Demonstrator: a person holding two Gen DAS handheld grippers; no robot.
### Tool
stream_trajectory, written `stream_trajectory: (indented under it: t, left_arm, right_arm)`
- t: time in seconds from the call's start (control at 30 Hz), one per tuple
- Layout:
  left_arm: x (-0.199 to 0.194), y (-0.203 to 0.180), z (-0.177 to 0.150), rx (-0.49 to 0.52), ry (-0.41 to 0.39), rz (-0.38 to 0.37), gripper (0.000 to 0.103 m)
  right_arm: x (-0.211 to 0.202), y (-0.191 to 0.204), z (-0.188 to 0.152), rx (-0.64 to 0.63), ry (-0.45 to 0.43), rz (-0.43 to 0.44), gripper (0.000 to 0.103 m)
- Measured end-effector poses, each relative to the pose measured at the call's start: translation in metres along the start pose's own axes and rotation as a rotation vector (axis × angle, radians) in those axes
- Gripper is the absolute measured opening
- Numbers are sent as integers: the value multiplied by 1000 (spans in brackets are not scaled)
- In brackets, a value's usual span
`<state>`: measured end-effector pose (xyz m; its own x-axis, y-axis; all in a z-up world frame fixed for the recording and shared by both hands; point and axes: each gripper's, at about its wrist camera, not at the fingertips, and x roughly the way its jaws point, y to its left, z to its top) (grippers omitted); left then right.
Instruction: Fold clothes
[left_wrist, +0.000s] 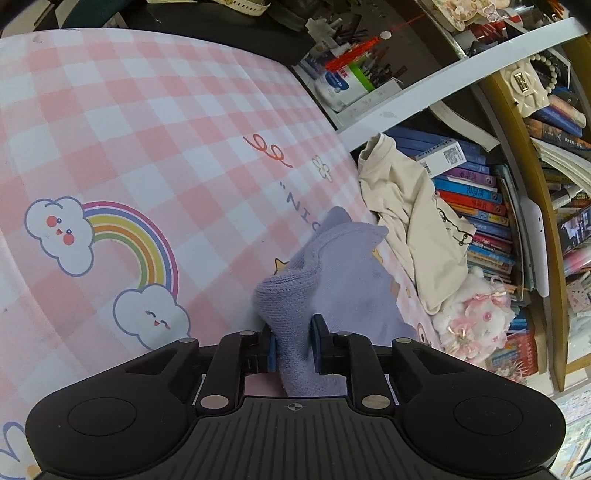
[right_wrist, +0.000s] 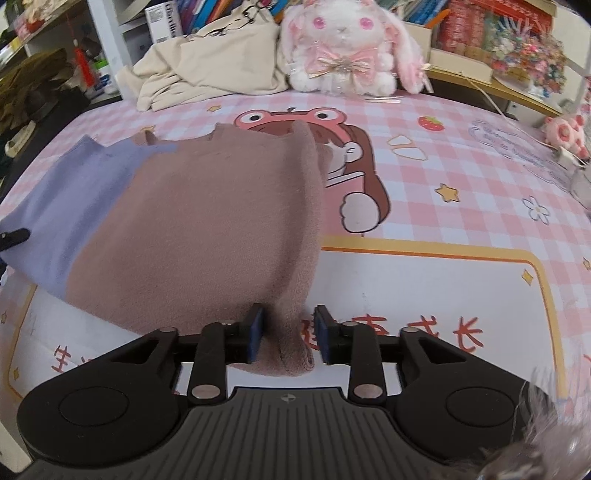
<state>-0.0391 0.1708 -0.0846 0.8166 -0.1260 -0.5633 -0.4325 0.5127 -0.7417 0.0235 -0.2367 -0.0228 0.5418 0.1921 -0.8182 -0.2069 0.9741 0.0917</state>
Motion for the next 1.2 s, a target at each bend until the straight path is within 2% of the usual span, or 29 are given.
stream_trajectory:
  t: [0.07, 0.17, 0.23, 0.3, 0.4, 0.77, 1.2]
  left_arm:
    - [0, 2, 1, -4, 2, -7, 18]
    - [0, 3, 1, -5, 4, -13, 18]
    - [0, 3, 1, -3, 4, -15, 18]
    - [0, 3, 1, 1, 4, -16, 18]
    - [-1, 4, 1, 0, 4, -19, 17]
    - [-1, 1, -1, 2, -4, -6, 17]
    - [-3, -15, -11, 16, -65, 84, 16]
  right_arm:
    - [-6, -1, -2, 20, -8, 1, 40]
    - [-18, 2, -8, 27, -25, 4, 52]
    - [-25, 7, -13, 13, -31, 3, 57]
    - [-29, 12, -17, -8, -32, -2, 69]
    - [-33, 19, -23, -41, -25, -3, 76]
    - [-38, 28, -41, -128, 19, 28, 78]
    - [-45, 4, -42, -250, -4, 104, 82]
